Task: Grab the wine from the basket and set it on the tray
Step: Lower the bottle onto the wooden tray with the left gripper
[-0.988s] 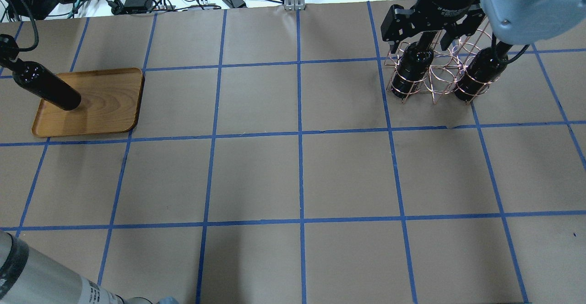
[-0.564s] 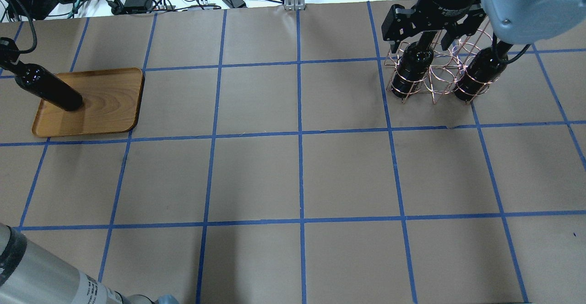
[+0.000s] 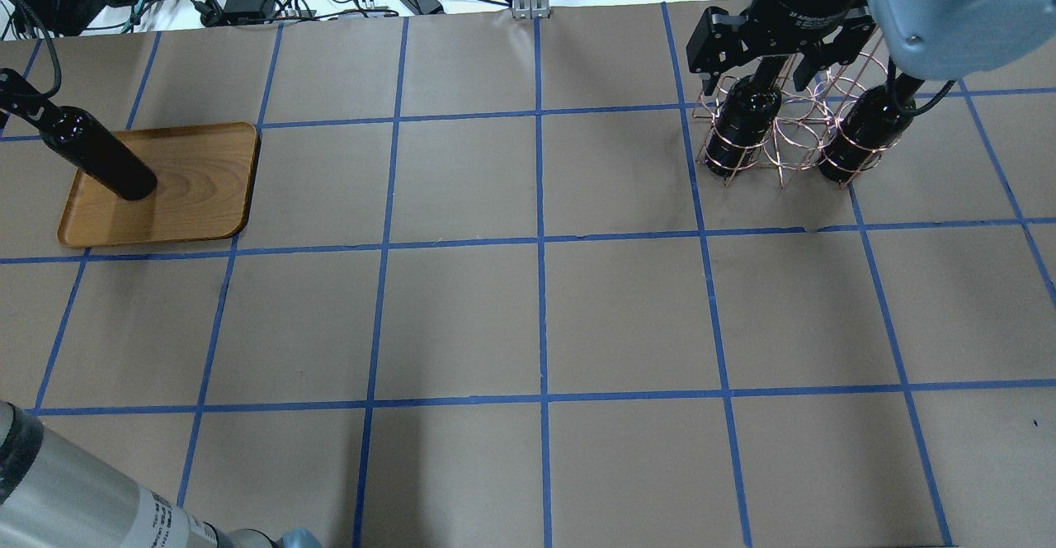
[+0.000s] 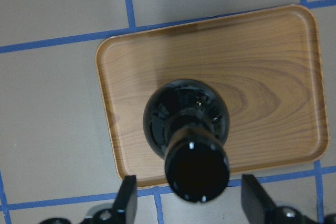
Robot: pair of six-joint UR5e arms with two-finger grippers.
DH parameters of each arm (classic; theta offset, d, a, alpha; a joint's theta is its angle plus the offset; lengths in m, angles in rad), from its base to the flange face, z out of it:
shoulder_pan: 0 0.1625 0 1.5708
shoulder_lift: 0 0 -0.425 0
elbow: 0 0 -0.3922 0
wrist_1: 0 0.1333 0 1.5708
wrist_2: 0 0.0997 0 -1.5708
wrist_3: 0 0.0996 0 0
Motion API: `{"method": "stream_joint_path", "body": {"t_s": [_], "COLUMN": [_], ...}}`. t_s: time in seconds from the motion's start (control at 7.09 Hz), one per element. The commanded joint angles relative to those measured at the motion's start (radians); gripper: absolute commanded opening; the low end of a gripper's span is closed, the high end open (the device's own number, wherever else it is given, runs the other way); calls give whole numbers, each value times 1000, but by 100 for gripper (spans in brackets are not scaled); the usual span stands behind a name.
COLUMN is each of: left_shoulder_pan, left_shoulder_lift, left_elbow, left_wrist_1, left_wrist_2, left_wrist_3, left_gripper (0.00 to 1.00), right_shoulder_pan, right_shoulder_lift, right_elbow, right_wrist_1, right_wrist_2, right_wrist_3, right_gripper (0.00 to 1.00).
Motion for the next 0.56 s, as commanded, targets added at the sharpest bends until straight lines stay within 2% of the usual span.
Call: {"method": "stream_joint_path", "body": {"t_s": [0.0, 0.42], "left_shoulder_pan": [24, -31], "left_shoulder_lift": [47, 205], "left_elbow": [0, -17], "left_wrist_1": [-18, -170], "left_wrist_2": [-1, -41], "left_wrist_3": [7, -40], "left_gripper": [92, 92], "right_shoulder_pan": [0, 0], "right_shoulder_lift": [0, -2], "right_elbow": [0, 0], "right_wrist_1": [2, 2], "right_wrist_2": [-5, -2], "right_wrist_3": [-3, -4], "right_gripper": [100, 100]}}
